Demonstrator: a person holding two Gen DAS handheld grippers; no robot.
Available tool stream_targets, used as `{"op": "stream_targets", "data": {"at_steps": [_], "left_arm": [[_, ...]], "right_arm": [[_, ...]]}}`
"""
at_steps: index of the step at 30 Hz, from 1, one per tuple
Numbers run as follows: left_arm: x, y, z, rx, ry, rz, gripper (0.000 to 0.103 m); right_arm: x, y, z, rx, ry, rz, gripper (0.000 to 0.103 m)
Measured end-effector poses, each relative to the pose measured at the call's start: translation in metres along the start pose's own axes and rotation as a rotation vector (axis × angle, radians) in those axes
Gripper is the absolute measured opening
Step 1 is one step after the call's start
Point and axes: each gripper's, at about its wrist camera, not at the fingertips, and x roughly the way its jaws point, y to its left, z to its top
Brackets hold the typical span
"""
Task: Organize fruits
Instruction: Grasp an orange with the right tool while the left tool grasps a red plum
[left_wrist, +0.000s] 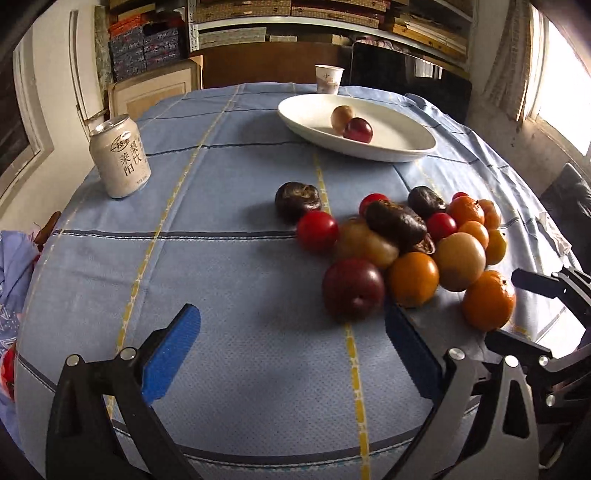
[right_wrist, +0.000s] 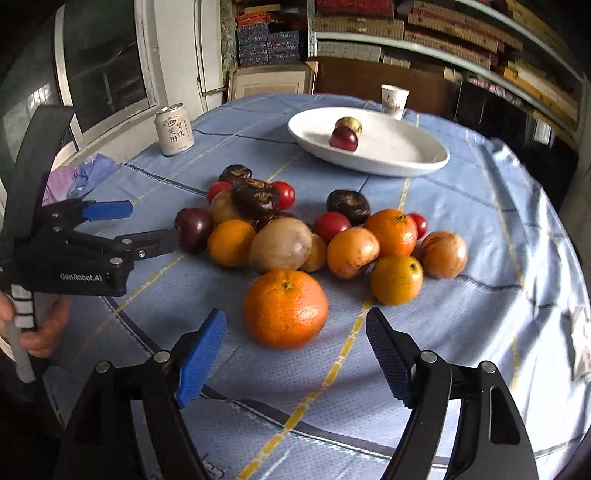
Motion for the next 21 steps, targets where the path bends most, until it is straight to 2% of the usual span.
{"op": "stream_targets", "data": {"at_steps": [6, 11, 15, 21], "left_arm": [[-0.002, -0.01, -0.005, 0.057, -0.018, 0.01, 0.098], [-0.004, -0.021, -0.006, 0.116, -0.034, 0.003, 0.098], [-0.003, -0.019, -0.005, 0.106, -0.03, -0.022, 0.098], [0.0, -0.008, -0.002, 0.056, -0.022, -0.056, 0.098]], "right_arm": [[0.007, -0.005, -0.001, 0.06, 0.015, 0.091, 0.079], [0.01, -0.006, 0.0, 0.091, 0.011, 0.101, 0.079], [0.009, -0.005, 0.003, 0.097, -0.016, 0.092, 0.079], [0.014, -0.008, 0.005, 0.1, 0.002, 0.096, 0.078]]}}
